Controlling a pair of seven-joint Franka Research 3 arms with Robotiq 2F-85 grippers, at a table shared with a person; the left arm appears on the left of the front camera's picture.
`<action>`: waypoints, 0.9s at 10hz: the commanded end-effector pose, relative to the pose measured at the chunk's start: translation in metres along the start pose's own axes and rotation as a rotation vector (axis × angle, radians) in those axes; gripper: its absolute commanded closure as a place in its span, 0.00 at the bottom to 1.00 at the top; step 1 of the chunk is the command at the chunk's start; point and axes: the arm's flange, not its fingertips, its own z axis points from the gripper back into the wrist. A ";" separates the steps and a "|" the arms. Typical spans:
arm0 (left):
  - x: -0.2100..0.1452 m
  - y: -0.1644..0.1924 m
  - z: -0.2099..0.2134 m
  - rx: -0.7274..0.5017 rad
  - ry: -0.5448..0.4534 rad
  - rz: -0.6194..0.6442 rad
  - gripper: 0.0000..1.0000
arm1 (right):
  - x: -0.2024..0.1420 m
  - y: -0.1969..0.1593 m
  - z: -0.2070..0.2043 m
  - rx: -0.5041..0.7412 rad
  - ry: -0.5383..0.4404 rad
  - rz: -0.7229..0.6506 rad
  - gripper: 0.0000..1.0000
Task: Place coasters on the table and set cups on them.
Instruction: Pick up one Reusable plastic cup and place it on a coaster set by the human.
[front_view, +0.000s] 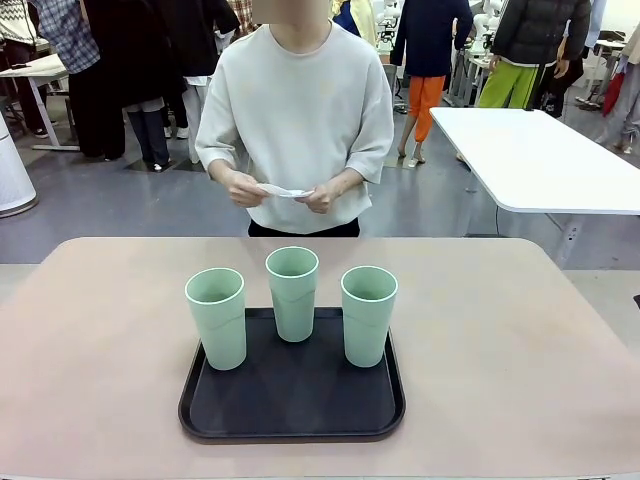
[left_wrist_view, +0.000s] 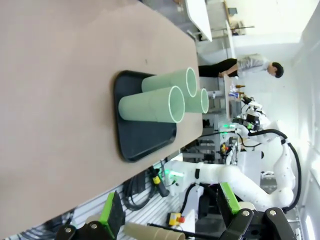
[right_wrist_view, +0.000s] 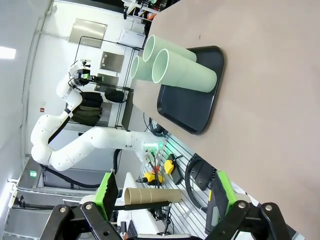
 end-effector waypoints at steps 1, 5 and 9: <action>0.000 0.000 0.001 -0.010 -0.006 -0.004 0.00 | 0.000 0.003 0.000 0.011 -0.002 0.011 0.00; 0.000 0.000 0.001 -0.010 -0.006 -0.004 0.00 | 0.000 0.003 0.000 0.011 -0.002 0.011 0.00; 0.000 0.000 0.001 -0.010 -0.006 -0.004 0.00 | 0.000 0.003 0.000 0.011 -0.002 0.011 0.00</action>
